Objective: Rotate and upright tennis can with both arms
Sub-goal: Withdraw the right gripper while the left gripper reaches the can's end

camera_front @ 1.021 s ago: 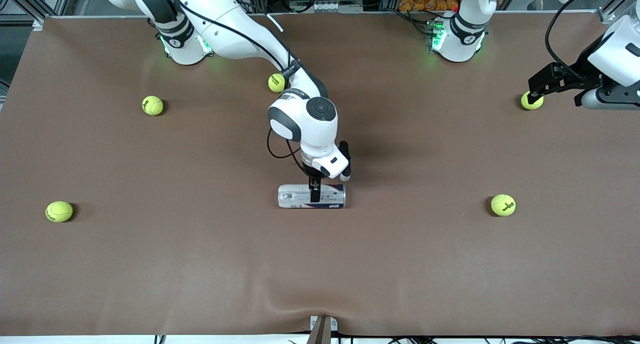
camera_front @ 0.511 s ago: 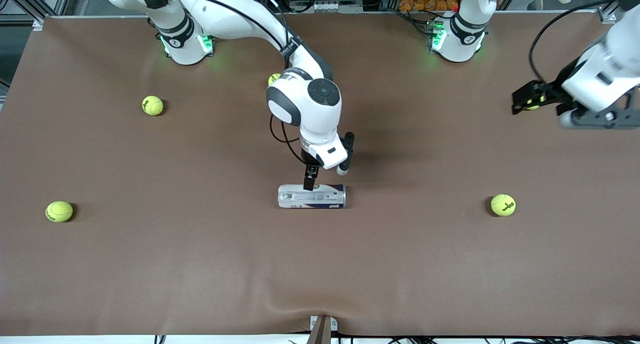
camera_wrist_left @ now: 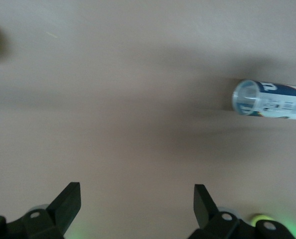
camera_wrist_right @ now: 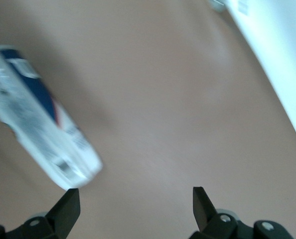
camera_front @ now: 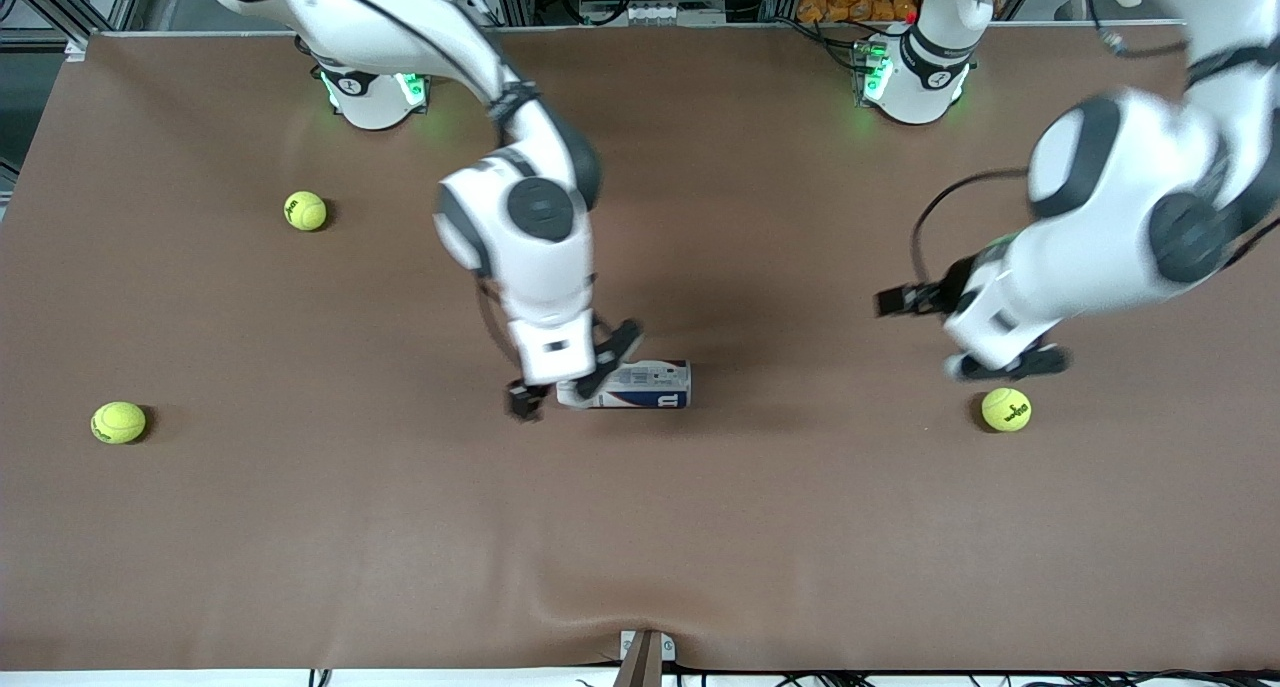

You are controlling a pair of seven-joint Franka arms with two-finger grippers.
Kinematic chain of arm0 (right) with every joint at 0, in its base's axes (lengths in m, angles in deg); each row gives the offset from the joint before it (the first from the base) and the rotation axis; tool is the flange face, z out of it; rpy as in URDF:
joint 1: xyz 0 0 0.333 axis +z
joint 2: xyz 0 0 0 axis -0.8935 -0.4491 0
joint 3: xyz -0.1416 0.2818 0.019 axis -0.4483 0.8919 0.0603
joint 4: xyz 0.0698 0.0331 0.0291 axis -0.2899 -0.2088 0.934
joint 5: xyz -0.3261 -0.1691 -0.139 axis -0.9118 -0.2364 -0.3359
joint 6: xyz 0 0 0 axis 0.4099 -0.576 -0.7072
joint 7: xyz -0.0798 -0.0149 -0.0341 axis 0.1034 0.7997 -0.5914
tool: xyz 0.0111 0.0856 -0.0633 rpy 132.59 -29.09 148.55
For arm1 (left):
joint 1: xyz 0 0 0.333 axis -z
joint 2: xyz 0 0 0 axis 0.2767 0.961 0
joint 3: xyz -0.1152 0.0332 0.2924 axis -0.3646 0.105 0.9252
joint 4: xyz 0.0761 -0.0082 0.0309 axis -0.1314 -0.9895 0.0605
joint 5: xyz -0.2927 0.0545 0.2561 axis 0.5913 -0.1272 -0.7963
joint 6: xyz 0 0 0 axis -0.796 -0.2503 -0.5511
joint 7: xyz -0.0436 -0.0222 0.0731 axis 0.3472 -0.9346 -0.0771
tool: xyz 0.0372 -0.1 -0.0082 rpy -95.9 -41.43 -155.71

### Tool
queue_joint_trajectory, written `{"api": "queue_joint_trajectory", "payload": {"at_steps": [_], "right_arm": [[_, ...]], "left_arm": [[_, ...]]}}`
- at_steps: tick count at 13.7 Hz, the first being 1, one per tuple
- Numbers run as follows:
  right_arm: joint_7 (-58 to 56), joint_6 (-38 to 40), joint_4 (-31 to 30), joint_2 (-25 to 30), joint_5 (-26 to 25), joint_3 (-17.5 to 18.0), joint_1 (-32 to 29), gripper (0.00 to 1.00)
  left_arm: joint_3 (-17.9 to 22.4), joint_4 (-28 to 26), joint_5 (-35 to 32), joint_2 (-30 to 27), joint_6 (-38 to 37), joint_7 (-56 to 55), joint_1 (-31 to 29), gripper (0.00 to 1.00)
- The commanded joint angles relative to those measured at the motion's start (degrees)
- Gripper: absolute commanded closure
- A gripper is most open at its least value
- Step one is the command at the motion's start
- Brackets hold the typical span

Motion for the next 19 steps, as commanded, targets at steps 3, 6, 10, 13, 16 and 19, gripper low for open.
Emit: {"api": "queue_joint_trajectory", "payload": {"at_steps": [3, 6, 10, 13, 16, 19], "right_arm": [[0.31, 10.82, -1.54, 7.53, 13.56, 1.11, -13.45, 0.0], [-0.04, 18.56, -1.63, 11.83, 14.99, -0.11, -19.0, 0.0], [-1.53, 26.82, -3.12, 18.33, 14.73, -0.47, -27.18, 0.0], [-0.75, 27.19, -11.36, 27.11, 14.73, -1.7, -30.08, 0.0], [-0.74, 28.68, -16.04, 33.63, 14.73, -1.7, -32.81, 0.0], [3.01, 32.71, -15.7, 36.19, 14.9, -1.7, -34.22, 0.0]], "left_arm": [[-0.64, 0.65, 17.98, 9.64, 7.08, -1.52, -0.16, 0.0], [-0.64, 0.91, 31.86, 15.61, 13.68, 3.81, -0.24, 0.0], [-0.64, 1.79, 49.79, 23.35, 17.37, 17.69, 0.28, 0.0], [-0.64, 2.32, 56.23, 26.78, 19.22, 23.78, 2.04, 0.0], [-0.55, 2.84, 63.52, 30.3, 19.41, 32.38, 3.44, 0.0], [-0.63, 5.74, 66.0, 33.46, 19.49, 36.09, 3.97, 0.05]]}}
